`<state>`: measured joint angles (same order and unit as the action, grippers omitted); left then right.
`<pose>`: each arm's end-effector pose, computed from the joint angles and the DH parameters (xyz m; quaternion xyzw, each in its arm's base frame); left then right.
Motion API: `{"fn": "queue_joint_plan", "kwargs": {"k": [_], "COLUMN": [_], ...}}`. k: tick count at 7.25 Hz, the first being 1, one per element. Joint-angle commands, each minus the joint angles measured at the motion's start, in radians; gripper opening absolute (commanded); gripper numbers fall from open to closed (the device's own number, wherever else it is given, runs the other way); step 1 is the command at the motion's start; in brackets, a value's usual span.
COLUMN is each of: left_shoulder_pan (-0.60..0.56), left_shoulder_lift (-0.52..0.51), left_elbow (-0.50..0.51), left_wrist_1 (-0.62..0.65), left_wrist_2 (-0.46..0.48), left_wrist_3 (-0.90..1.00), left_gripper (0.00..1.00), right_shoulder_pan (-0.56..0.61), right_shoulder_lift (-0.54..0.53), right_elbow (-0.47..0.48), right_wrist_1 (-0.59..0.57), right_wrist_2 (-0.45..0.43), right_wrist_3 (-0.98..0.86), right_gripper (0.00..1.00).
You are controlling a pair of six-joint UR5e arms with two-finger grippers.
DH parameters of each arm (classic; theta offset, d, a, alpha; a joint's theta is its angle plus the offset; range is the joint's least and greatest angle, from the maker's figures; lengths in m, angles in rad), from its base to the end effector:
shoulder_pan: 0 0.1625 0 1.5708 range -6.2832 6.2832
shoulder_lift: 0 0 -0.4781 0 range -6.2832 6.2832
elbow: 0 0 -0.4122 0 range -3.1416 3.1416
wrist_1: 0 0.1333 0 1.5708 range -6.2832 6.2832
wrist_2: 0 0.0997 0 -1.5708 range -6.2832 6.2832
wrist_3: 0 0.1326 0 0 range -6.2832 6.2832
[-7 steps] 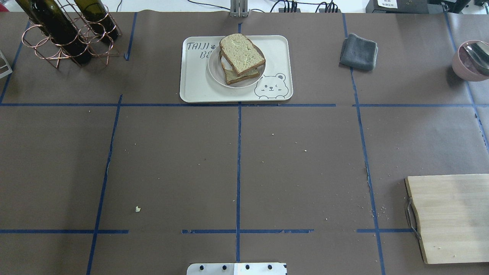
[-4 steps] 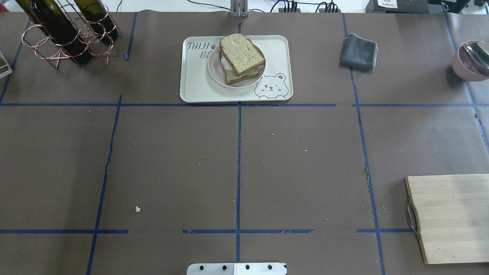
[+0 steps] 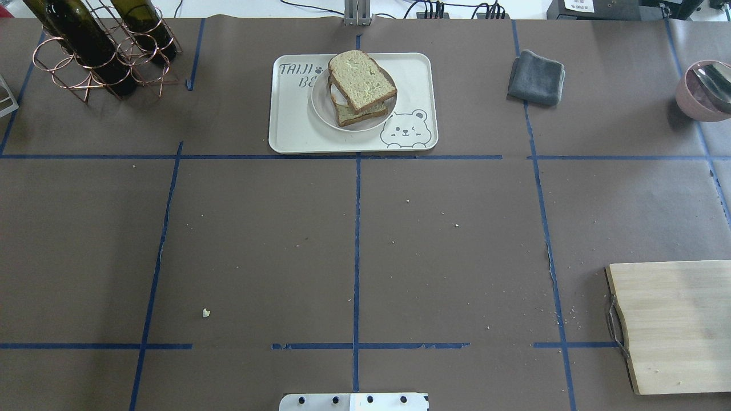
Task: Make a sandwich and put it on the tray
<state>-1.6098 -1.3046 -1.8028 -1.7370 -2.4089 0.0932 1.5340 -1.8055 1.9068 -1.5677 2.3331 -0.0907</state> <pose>-0.0502 -0.3950 0.7126 0.0869 0.4011 0.0515 0.9104 0.0267 -0.4093 0.6708 0.0584 -0.3700 -0.0784 0.9239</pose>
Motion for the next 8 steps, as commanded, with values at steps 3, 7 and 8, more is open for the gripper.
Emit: {"fn": "queue_joint_plan", "kwargs": {"k": [3, 7, 8], "left_shoulder_pan": [0.001, -0.001, -0.001], "left_shoulder_lift": [-0.002, -0.007, -0.01], "left_elbow": [-0.004, -0.004, -0.009], "left_wrist_1": [-0.001, -0.001, -0.001], "left_wrist_2": [0.001, 0.019, 0.034], "left_wrist_3": [-0.001, -0.001, -0.001], "left_gripper": [1.0, 1.0, 1.0], "right_shoulder_pan": [0.0, 0.0, -0.002], "right_shoulder_lift": [0.0, 0.0, 0.0], "right_elbow": [0.0, -0.002, -0.002], "right_wrist_1": [0.0, 0.0, 0.0], "right_wrist_2": [0.0, 0.005, 0.015], "right_wrist_3": [-0.001, 0.0, 0.0], "right_gripper": [1.0, 1.0, 1.0]}}
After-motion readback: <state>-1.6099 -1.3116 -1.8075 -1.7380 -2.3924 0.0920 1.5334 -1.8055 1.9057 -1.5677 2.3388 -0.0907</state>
